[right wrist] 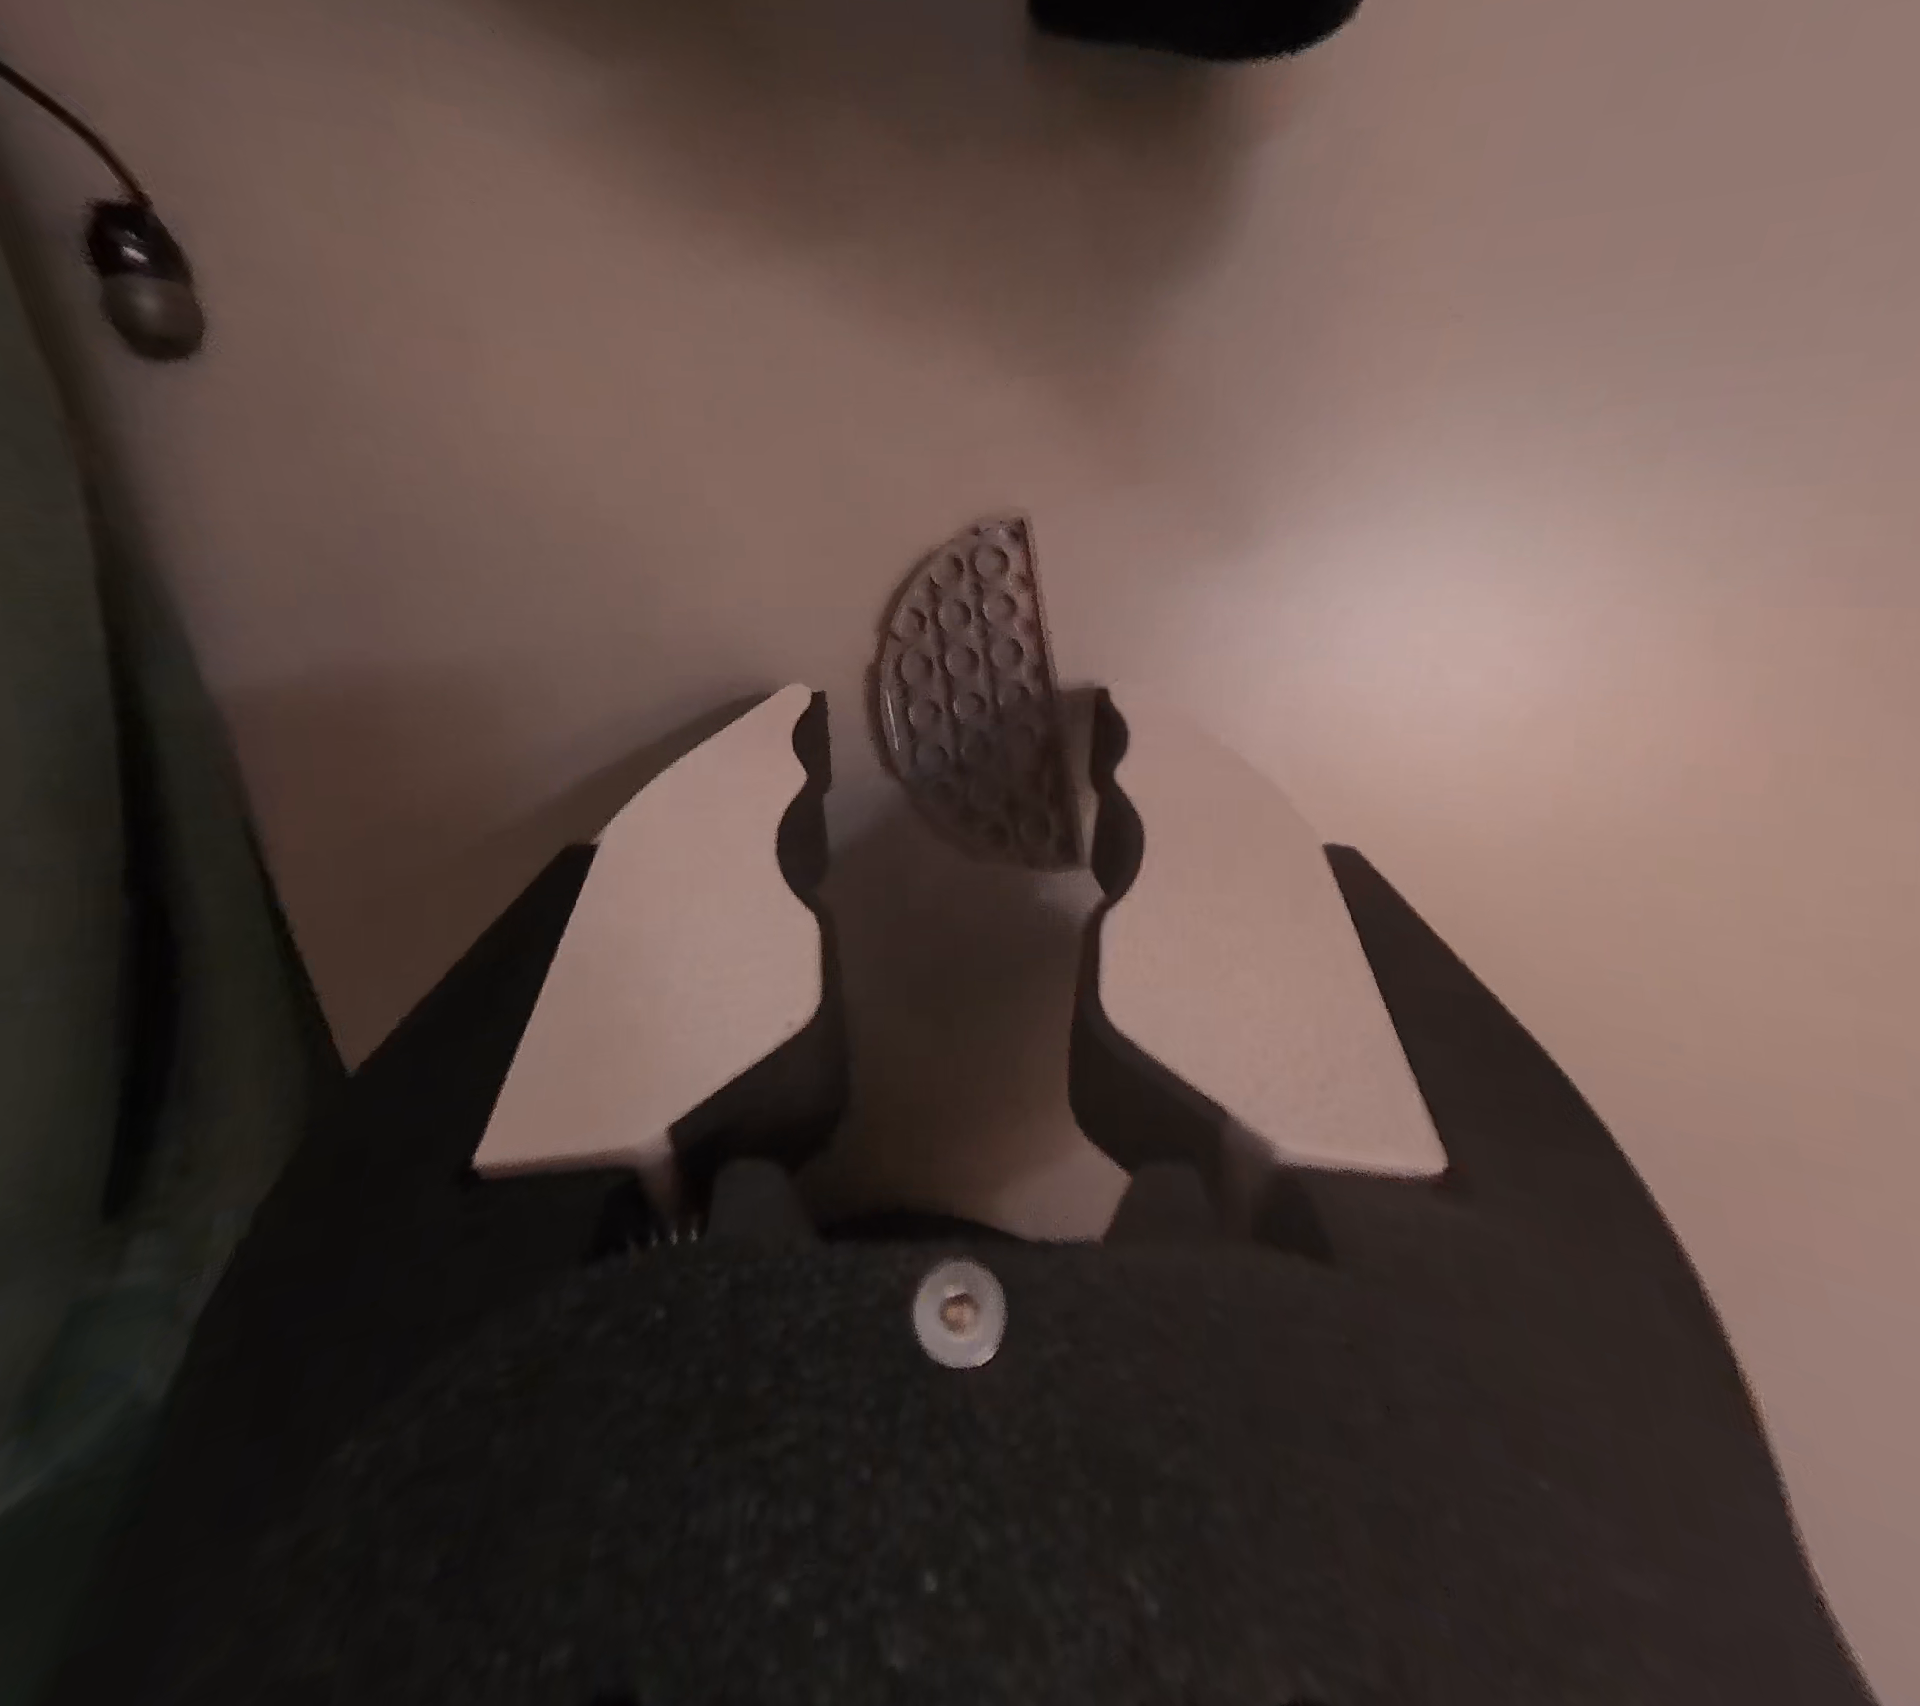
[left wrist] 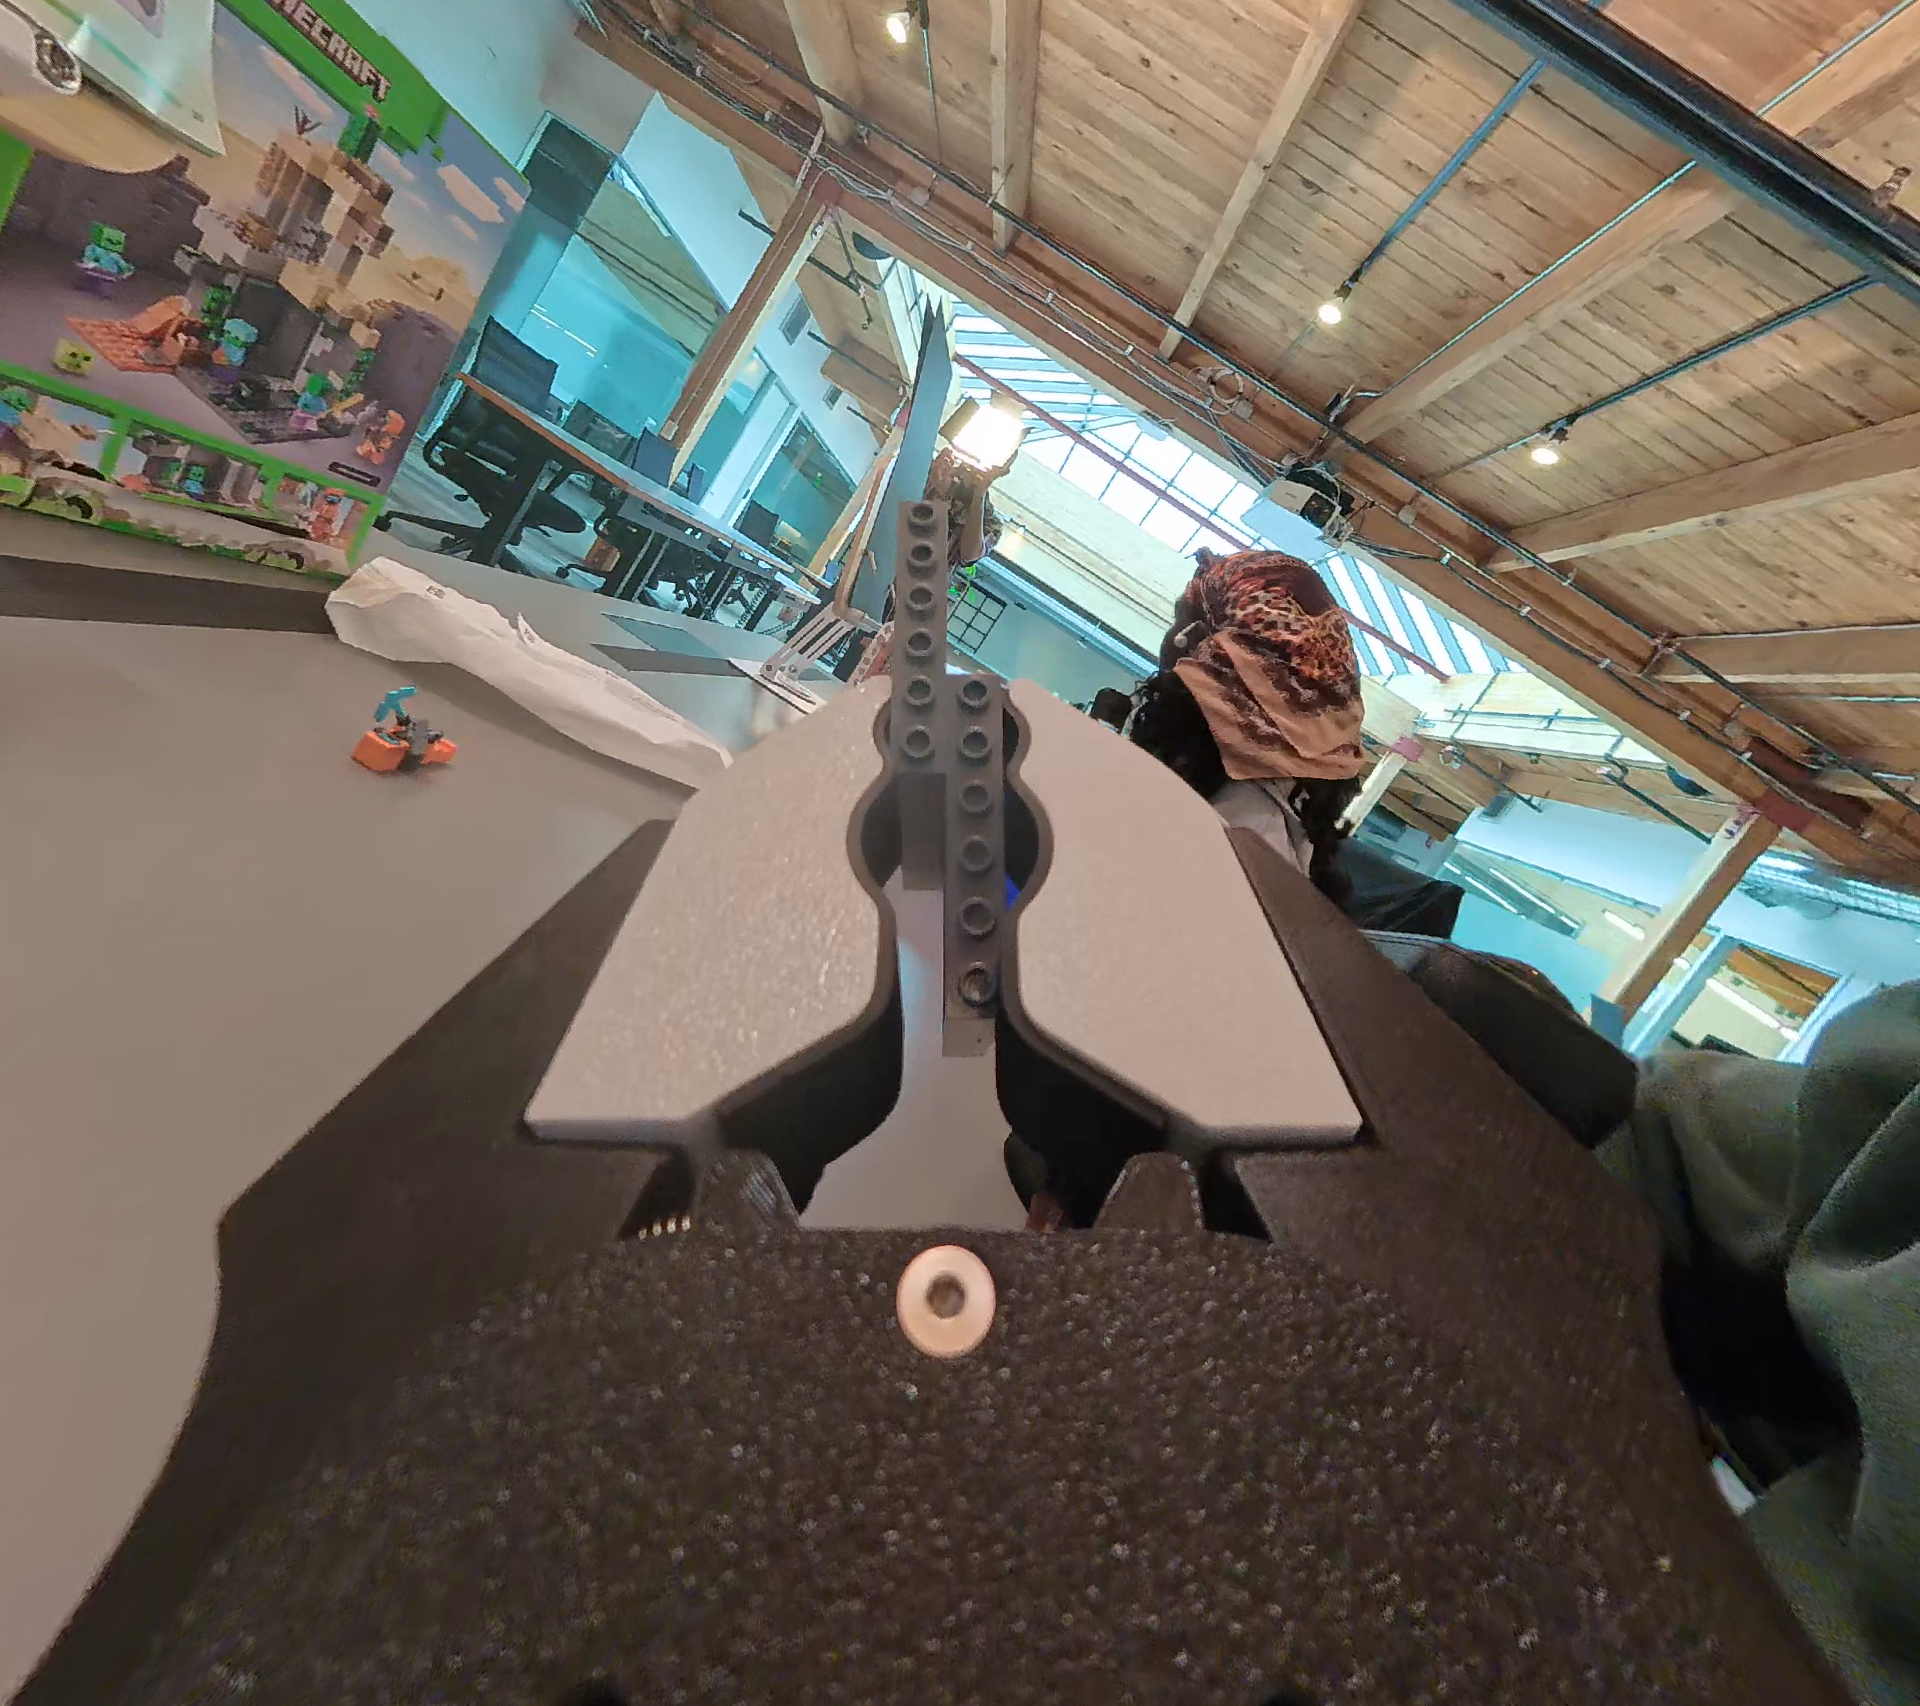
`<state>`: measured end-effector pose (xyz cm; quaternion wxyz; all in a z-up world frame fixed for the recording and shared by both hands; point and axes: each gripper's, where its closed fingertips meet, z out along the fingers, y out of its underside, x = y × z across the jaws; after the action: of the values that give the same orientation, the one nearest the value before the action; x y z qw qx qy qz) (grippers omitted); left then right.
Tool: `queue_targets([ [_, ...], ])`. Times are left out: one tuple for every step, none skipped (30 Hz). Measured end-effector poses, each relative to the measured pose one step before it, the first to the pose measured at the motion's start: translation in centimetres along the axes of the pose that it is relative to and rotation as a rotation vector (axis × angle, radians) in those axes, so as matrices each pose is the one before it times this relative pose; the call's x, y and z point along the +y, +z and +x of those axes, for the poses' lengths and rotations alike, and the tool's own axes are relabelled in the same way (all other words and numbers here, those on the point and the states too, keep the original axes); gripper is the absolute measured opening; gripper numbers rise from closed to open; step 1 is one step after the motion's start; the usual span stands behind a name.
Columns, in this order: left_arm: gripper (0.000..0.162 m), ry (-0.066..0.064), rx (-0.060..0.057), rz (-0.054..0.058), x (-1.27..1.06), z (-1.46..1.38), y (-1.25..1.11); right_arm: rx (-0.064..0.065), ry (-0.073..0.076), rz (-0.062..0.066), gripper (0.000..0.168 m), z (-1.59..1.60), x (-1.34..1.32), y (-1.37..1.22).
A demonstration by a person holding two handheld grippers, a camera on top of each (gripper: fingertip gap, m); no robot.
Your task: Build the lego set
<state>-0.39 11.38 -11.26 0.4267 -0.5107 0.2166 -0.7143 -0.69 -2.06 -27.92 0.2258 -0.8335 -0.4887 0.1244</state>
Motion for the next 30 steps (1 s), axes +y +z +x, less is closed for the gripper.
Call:
queue_targets([
  [0.014, 0.0085, -0.0009, -0.0023, -0.029, 0.059, -0.030, -0.0246, 0.0013, -0.0017, 0.045, -0.066, -0.046, 0.073],
  [0.015, 0.0074, -0.0024, 0.0001, -0.074, 0.006, -0.034, -0.0083, -0.0047, -0.0030, 0.041, 0.173, -0.031, -0.007],
  [0.014, 0.0040, -0.0013, 0.0009, -0.090, -0.015, -0.034, -0.0048, -0.0133, -0.0060, 0.037, 0.202, 0.037, -0.022],
  [0.014, 0.0012, -0.0011, 0.0010, -0.072, -0.039, -0.035, -0.0061, -0.0039, -0.0024, 0.032, 0.181, 0.018, -0.024],
  [0.014, 0.0003, -0.0017, 0.0006, -0.045, -0.054, -0.027, -0.0131, -0.0032, 0.0010, 0.032, 0.000, -0.002, -0.025],
  [0.014, 0.0000, -0.0012, -0.0001, -0.027, -0.048, -0.014, -0.0035, -0.0061, 0.0040, 0.032, 0.003, 0.015, -0.009],
  [0.014, -0.0003, -0.0003, -0.0004, -0.009, -0.018, -0.010, 0.0056, -0.0103, 0.0073, 0.032, 0.021, 0.003, 0.011],
  [0.014, -0.0002, 0.0007, -0.0007, 0.013, 0.009, 0.004, 0.0116, -0.0018, 0.0117, 0.032, 0.104, -0.021, 0.007],
  [0.014, 0.0004, 0.0007, -0.0017, 0.031, 0.017, 0.018, 0.0121, 0.0144, 0.0144, 0.032, 0.221, -0.022, -0.009],
  [0.014, 0.0003, 0.0006, -0.0028, 0.068, -0.005, 0.031, 0.0094, 0.0175, 0.0219, 0.032, 0.286, -0.044, -0.053],
  [0.014, -0.0009, 0.0011, -0.0040, 0.088, -0.005, 0.030, 0.0047, 0.0206, 0.0400, 0.032, 0.292, -0.250, -0.187],
  [0.014, -0.0016, 0.0002, -0.0029, 0.077, -0.030, 0.013, -0.0021, 0.0349, 0.0600, 0.032, 0.315, -0.567, -0.360],
  [0.014, -0.0011, -0.0011, -0.0012, 0.051, -0.039, 0.006, -0.0095, 0.0479, 0.0693, 0.032, 0.337, -0.747, -0.492],
  [0.014, -0.0006, -0.0009, -0.0010, 0.034, -0.032, -0.008, -0.0104, 0.0495, 0.0758, 0.032, 0.408, -0.889, -0.618],
  [0.015, 0.0000, -0.0007, -0.0008, 0.012, -0.032, 0.002, -0.0091, 0.0463, 0.0822, 0.032, 0.458, -1.005, -0.683],
  [0.014, 0.0002, -0.0014, -0.0004, 0.011, -0.034, 0.004, -0.0043, 0.0473, 0.0783, 0.032, 0.542, -1.005, -0.687],
  [0.014, -0.0009, -0.0009, -0.0012, 0.046, -0.047, 0.007, -0.0045, 0.0456, 0.0737, 0.032, 0.546, -0.971, -0.644],
  [0.014, -0.0018, -0.0016, -0.0038, 0.083, -0.059, 0.008, -0.0078, 0.0409, 0.0697, 0.032, 0.462, -0.910, -0.579],
  [0.014, -0.0016, -0.0108, -0.0135, 0.211, -0.203, 0.031, -0.0080, 0.0344, 0.0597, 0.032, 0.407, -0.765, -0.501],
  [0.014, 0.0064, -0.0254, -0.0297, 0.382, -0.407, 0.032, -0.0025, 0.0274, 0.0420, 0.032, 0.433, -0.520, -0.412],
  [0.014, 0.0190, -0.0310, -0.0477, 0.593, -0.474, 0.071, 0.0027, 0.0192, 0.0291, 0.032, 0.425, -0.325, -0.351],
  [0.014, 0.0274, -0.0288, -0.0758, 0.861, -0.425, 0.136, 0.0017, 0.0117, 0.0211, 0.032, 0.355, -0.224, -0.313],
  [0.014, 0.0387, -0.0292, -0.1042, 1.112, -0.428, 0.180, 0.0018, 0.0082, 0.0150, 0.032, 0.273, -0.139, -0.287],
  [0.014, 0.0548, -0.0256, -0.1225, 1.305, -0.400, 0.158, 0.0034, 0.0036, 0.0125, 0.032, 0.244, -0.097, -0.255],
  [0.014, 0.0656, -0.0274, -0.1299, 1.496, -0.448, 0.119, 0.0019, 0.0019, 0.0117, 0.032, 0.188, -0.086, -0.249],
  [0.014, 0.0687, -0.0343, -0.1206, 1.459, -0.540, 0.086, 0.0002, 0.0030, 0.0108, 0.032, 0.148, -0.042, -0.214],
  [0.014, 0.0656, -0.0343, -0.0988, 1.238, -0.479, 0.081, -0.0012, 0.0040, 0.0093, 0.032, 0.132, -0.011, -0.169],
  [0.014, 0.0567, -0.0208, -0.0850, 1.018, -0.237, 0.123, -0.0020, 0.0047, 0.0071, 0.032, 0.126, 0.041, -0.141],
  [0.014, 0.0401, -0.0102, -0.0667, 0.702, -0.073, 0.122, -0.0036, 0.0051, 0.0051, 0.032, 0.095, 0.037, -0.084],
  [0.014, 0.0222, 0.0053, -0.0525, 0.458, 0.070, 0.140, -0.0054, 0.0045, 0.0028, 0.032, 0.062, 0.026, -0.059],
])
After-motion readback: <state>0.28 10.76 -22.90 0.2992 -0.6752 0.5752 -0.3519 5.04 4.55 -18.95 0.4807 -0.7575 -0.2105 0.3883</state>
